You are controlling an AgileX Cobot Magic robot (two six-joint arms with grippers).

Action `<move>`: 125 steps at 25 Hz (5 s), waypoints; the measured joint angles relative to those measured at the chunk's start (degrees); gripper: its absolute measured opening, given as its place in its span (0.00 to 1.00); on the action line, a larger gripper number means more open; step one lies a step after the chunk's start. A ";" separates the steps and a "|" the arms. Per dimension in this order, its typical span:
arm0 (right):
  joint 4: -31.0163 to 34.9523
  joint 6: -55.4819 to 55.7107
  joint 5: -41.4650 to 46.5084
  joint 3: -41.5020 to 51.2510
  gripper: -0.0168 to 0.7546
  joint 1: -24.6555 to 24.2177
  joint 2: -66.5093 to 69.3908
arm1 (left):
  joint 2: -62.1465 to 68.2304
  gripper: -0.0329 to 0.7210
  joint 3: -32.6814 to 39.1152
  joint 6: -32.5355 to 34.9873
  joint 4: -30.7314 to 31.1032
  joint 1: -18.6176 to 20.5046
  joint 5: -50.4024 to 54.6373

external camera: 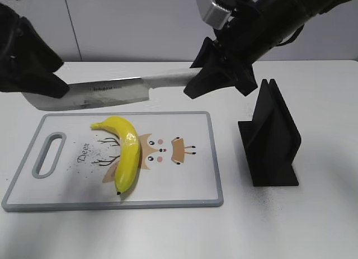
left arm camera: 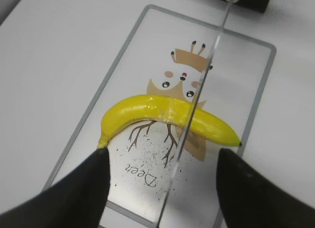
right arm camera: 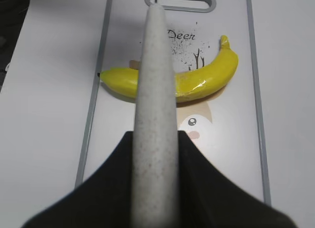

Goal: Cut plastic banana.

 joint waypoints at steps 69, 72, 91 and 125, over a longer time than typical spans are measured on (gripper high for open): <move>-18.85 11.19 -6.62 -0.78 0.24 2.57 -3.24 | 1.53 0.09 -0.02 -5.38 10.69 -10.60 -9.96; -21.35 12.24 -5.98 -0.66 0.23 2.24 -3.24 | 1.31 0.29 0.02 -6.43 12.09 -10.07 -9.82; -27.11 55.54 -1.71 -4.90 0.23 1.57 -8.28 | -0.57 0.88 -10.26 -72.86 40.26 -2.04 1.65; -50.36 117.78 -13.79 25.94 0.23 1.62 -32.35 | -74.04 0.82 35.49 -78.16 40.16 3.03 2.18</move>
